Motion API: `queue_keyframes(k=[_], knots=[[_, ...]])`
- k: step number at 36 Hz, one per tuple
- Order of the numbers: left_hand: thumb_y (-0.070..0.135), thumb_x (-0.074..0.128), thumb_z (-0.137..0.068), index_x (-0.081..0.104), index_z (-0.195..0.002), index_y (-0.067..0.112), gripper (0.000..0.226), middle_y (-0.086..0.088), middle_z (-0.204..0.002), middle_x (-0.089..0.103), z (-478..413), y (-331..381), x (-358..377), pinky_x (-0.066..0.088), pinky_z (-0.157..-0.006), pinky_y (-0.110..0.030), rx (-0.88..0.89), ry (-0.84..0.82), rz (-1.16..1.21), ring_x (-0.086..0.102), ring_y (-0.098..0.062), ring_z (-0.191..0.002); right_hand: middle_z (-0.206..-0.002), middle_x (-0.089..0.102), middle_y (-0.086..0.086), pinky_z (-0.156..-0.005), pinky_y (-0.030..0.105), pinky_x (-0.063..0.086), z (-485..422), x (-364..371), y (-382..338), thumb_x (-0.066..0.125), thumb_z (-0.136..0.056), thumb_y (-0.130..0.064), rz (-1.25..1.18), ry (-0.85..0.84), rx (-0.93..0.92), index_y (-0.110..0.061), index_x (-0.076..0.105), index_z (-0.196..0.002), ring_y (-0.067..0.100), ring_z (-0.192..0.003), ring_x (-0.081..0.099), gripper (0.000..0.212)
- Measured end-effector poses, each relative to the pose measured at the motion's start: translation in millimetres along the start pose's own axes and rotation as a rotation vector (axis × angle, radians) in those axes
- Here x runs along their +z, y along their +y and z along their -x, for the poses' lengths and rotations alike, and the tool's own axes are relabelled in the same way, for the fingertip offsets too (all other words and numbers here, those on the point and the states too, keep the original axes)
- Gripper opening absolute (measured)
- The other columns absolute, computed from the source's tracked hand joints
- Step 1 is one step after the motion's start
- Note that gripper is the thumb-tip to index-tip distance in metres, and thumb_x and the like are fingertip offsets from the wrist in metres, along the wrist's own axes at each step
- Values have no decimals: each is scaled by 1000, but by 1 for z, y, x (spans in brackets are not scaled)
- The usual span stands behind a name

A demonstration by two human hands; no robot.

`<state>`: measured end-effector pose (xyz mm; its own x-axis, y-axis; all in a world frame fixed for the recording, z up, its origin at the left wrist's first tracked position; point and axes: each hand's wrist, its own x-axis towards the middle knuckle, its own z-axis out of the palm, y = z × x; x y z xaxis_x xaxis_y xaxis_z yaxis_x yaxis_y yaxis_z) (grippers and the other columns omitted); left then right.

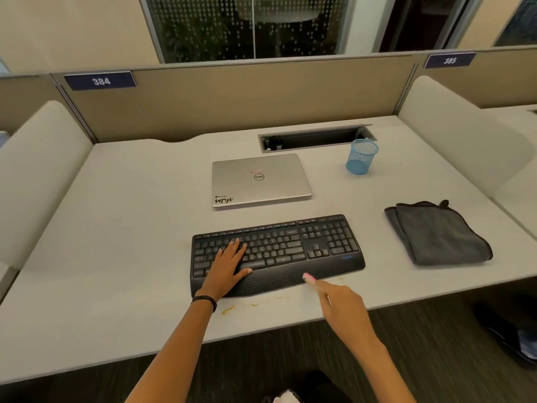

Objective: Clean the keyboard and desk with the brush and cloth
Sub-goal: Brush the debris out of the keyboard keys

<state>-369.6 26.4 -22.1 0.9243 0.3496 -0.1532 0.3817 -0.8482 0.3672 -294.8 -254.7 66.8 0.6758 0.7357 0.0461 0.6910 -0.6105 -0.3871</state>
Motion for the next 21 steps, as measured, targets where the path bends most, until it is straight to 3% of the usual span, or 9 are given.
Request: queue_keyframes(k=[2, 4, 8, 14, 17, 21], knots=[[45, 40, -97, 4, -150, 17, 70, -3, -158, -6, -1, 2, 1, -11, -113, -28, -2, 6, -16, -7, -17, -146, -99, 70, -2, -76, 17, 46, -1, -6, -6, 47, -96, -17, -180, 18, 11, -20, 61, -122, 11, -86, 64, 30], [45, 39, -98, 4, -150, 18, 68, -3, -158, -6, -1, 5, 1, -12, -112, -28, -2, -2, -36, -7, -18, -146, -96, 70, -1, -79, 20, 50, -4, -12, -11, 49, -95, -19, -251, 40, 53, -17, 66, -110, 12, -85, 63, 23], [45, 38, -98, 6, -151, 20, 66, -3, -158, -7, -4, 12, 2, -13, -111, -30, 3, -12, -48, -8, -21, -146, -102, 69, -3, -81, 20, 48, -19, -13, -5, 49, -95, -20, -292, 90, 89, -16, 65, -114, 10, -92, 63, 25], [47, 39, -97, 6, -151, 21, 68, -3, -158, -7, -14, 24, 3, -10, -113, -29, 21, -41, -39, -8, -19, -146, -93, 64, -5, -67, 9, 47, -45, -16, 15, 48, -95, -16, -370, 84, 132, -16, 64, -112, 6, -85, 60, 23], [63, 33, -90, 6, -151, 21, 78, -3, -158, -7, -22, 28, 2, -9, -113, -29, 56, -67, -38, -6, -19, -146, -89, 61, -6, -63, 5, 44, -58, -20, 27, 46, -95, -11, -420, 119, 157, -14, 66, -103, 1, -79, 57, 21], [85, 3, -63, 5, -151, 23, 107, 2, -155, -14, -33, 36, 1, -11, -111, -27, 113, -95, -11, -14, -10, -140, -92, 64, -1, -69, 12, 48, -72, -26, 50, 47, -95, -14, -460, 215, 182, -22, 63, -99, 5, -79, 60, 18]])
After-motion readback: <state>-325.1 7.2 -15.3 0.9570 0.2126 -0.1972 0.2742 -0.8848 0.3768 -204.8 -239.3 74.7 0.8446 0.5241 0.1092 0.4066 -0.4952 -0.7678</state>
